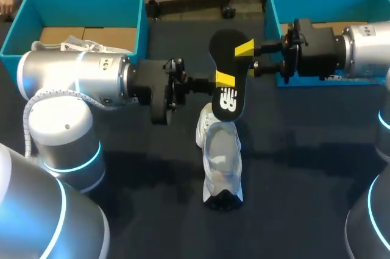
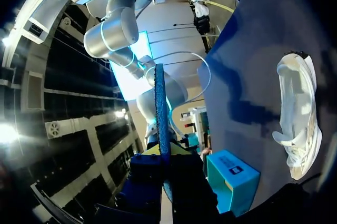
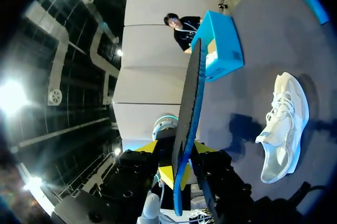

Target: Take the shoe out of the shoebox, open the shoe tongue, remove and reinsert the insole, then place the shoe into the shoebox

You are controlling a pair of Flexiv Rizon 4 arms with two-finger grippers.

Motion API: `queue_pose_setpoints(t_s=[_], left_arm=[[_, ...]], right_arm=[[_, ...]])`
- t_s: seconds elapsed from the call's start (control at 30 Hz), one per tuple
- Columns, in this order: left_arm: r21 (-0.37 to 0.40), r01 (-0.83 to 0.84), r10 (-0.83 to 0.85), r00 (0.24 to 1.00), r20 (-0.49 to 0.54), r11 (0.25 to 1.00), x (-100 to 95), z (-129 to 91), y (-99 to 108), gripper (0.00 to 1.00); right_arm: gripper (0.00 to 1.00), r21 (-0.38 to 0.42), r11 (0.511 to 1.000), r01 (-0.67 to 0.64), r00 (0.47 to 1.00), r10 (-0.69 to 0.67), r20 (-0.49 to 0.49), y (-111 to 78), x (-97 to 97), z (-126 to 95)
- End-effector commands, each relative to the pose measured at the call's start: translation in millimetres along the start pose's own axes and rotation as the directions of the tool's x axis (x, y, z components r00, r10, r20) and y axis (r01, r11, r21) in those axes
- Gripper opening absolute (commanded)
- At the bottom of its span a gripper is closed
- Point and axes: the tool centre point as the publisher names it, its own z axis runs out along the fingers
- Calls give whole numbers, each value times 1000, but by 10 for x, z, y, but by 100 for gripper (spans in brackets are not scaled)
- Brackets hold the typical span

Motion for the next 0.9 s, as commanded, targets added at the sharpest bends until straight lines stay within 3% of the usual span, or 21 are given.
queue_pose_setpoints(t_s=[0.03, 0.07, 0.1, 0.13, 0.2, 0.37, 0.4, 0.43, 0.47, 0.73, 0.9], left_arm=[[-4, -3, 3, 1000, 6, 1000, -6, 54, 18, 0], [-3, -3, 3, 1000, 7, 1000, -10, 60, 16, 0], [-3, -3, 3, 1000, 7, 1000, -10, 60, 16, 0], [0, 0, 0, 1000, 14, 1000, -21, 76, 1, 0], [2, 4, -4, 1000, 17, 1000, -27, 89, -18, 0], [2, 20, -20, 1000, 12, 1000, -4, 92, -68, 0], [0, 25, -25, 1000, 11, 1000, -2, 87, -71, 14], [-2, 33, -33, 999, 7, 999, 0, 74, -78, 45], [-9, 37, -37, 999, 4, 999, -4, 62, -82, 100], [16, 77, -75, 995, -68, 997, -26, -127, -92, 100], [32, 94, -88, 982, -166, 995, 29, -331, -67, 100]], right_arm=[[22, 0, 1000, -4, 1000, 4, 0, -7, -26, 31], [15, 0, 1000, -4, 1000, 4, -1, -9, -31, 32], [15, 0, 1000, -4, 1000, 4, -1, -9, -31, 32], [6, -1, 1000, -4, 1000, 4, -4, -12, -39, 35], [0, -2, 1000, -3, 1000, 3, -5, -15, -46, 37], [0, -2, 1000, -4, 1000, 4, -1, -15, -57, 35], [0, -2, 1000, -4, 1000, 4, 0, -13, -58, 30], [0, -2, 1000, -3, 1000, 3, 1, -9, -57, 21], [0, -3, 1000, -2, 1000, 2, 2, -7, -58, 19], [0, -11, 1000, -12, 1000, 12, 17, 46, -126, -49], [0, -13, 1000, -26, 999, 26, 22, 57, -217, -103]])
